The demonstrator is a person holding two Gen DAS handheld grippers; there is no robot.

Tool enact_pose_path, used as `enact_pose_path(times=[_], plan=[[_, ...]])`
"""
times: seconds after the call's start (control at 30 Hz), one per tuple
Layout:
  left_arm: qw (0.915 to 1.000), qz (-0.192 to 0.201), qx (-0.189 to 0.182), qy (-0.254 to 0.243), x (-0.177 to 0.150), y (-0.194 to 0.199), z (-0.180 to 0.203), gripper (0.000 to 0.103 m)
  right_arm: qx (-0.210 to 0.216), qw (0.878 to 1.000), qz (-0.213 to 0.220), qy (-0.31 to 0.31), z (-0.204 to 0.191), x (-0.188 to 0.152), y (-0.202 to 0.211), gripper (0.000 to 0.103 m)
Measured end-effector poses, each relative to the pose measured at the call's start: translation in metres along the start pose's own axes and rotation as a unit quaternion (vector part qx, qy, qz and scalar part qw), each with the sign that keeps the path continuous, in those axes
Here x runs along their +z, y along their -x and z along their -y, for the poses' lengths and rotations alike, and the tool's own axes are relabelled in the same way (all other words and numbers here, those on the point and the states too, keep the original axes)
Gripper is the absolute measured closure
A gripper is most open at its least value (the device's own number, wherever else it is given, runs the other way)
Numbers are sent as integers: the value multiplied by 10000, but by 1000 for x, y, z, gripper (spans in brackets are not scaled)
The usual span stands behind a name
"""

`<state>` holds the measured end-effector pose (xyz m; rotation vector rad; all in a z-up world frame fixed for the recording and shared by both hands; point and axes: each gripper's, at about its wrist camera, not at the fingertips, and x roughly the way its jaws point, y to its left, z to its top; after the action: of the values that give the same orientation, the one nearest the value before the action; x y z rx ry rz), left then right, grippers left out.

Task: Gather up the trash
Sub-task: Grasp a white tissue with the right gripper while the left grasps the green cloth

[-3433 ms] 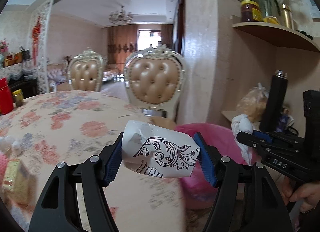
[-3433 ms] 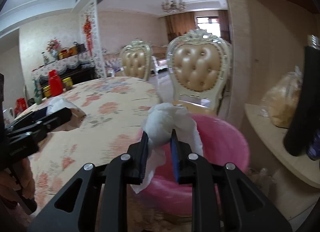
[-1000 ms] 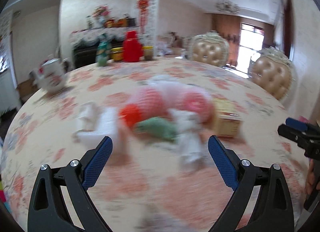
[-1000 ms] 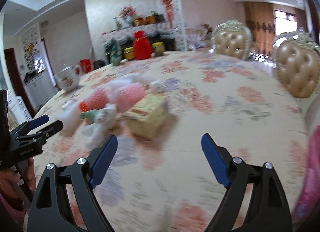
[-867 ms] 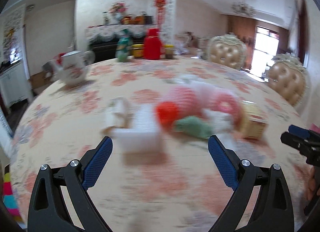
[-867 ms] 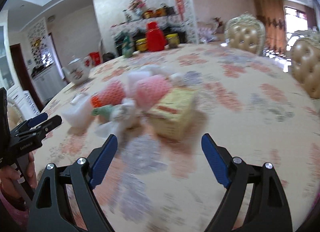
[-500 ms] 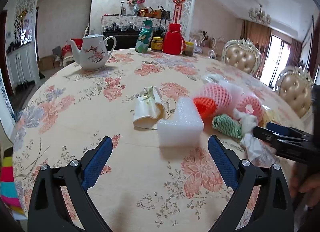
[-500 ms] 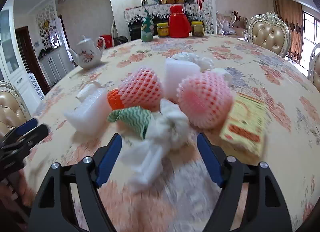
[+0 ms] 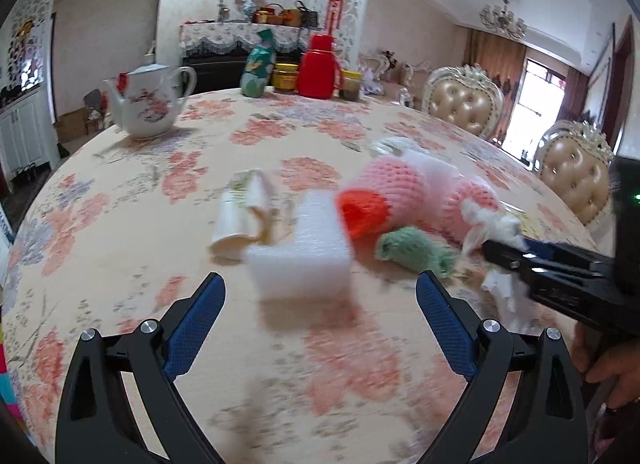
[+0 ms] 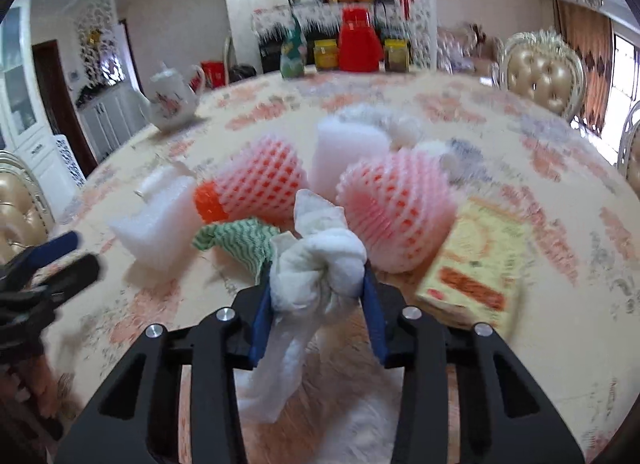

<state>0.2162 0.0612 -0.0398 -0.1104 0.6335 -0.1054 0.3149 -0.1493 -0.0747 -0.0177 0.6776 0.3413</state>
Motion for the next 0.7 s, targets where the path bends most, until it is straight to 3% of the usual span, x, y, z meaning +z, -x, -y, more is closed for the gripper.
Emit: enact_pose_path(times=[0.1,0.27,0.4,0.6,0.7], plan=[[9998,-120,-105,-107,6,-10,23,13,95,9990,432,36,15,-2,34,64],[9991,-358,-102,-207,17,-34,65,17,-146,9956,928,-8,51,-10,76,64],[9974,-700,-16,153,26,-61,83,21,-107,9949,944,-344,81,-18,83,64],[9934,-925,591,340,30,-102,93,22,91,9935,1004,-536,104,-24,84,64],[9889,-1220,681,511,27,-123,90,25,175,9934,1018,-505,105,-25,83,63]])
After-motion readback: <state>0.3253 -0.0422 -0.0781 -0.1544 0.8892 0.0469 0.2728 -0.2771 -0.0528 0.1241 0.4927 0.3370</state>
